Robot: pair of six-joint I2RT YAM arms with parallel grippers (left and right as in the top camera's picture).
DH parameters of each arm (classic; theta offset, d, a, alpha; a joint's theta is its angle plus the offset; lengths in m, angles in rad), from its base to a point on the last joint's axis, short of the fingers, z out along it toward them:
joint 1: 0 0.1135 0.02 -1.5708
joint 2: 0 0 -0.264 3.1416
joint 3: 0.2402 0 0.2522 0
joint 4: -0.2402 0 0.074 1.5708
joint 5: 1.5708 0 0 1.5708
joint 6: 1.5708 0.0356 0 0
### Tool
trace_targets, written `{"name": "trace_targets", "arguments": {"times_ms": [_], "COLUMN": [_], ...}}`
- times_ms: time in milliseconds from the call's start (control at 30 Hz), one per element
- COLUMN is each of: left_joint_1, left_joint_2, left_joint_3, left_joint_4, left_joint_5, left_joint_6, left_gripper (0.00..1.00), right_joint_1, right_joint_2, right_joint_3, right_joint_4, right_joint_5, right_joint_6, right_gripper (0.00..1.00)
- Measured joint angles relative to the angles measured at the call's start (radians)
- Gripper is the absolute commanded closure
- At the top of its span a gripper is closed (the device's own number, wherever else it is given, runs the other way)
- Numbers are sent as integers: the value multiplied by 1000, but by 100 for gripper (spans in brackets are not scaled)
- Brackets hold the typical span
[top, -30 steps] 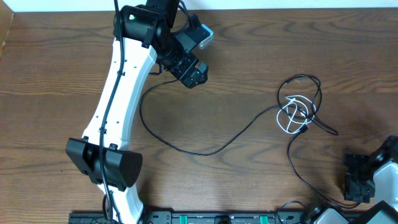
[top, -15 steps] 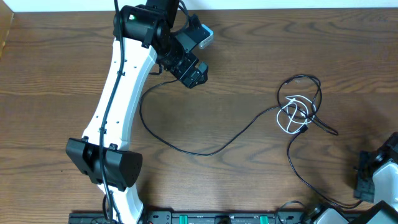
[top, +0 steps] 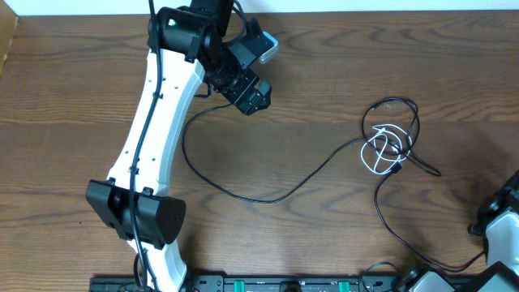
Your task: Untangle cables
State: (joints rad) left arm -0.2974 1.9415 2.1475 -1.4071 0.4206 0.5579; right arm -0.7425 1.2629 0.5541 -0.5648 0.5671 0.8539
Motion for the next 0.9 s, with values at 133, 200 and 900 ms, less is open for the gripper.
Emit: {"name": "trace_targets", "arguments": {"times_ms": [133,200,900], "left_joint_1": [0,0,0], "left_joint_2": [0,0,0], "left_joint_3": [0,0,0], "left_joint_4": [0,0,0], "left_joint_5": [0,0,0], "left_joint_6": [0,0,0], "left_gripper": [7,7,7], "right_joint_1": [0,0,-11], "right_joint_2": [33,64,192], "right_joint_3": [0,-2,-132], "right_joint_4": [81,119,480], "right_joint_5": [4,-8,-3], "right_joint_6": [-90,-129,-264], "right_gripper": [7,8,61]}}
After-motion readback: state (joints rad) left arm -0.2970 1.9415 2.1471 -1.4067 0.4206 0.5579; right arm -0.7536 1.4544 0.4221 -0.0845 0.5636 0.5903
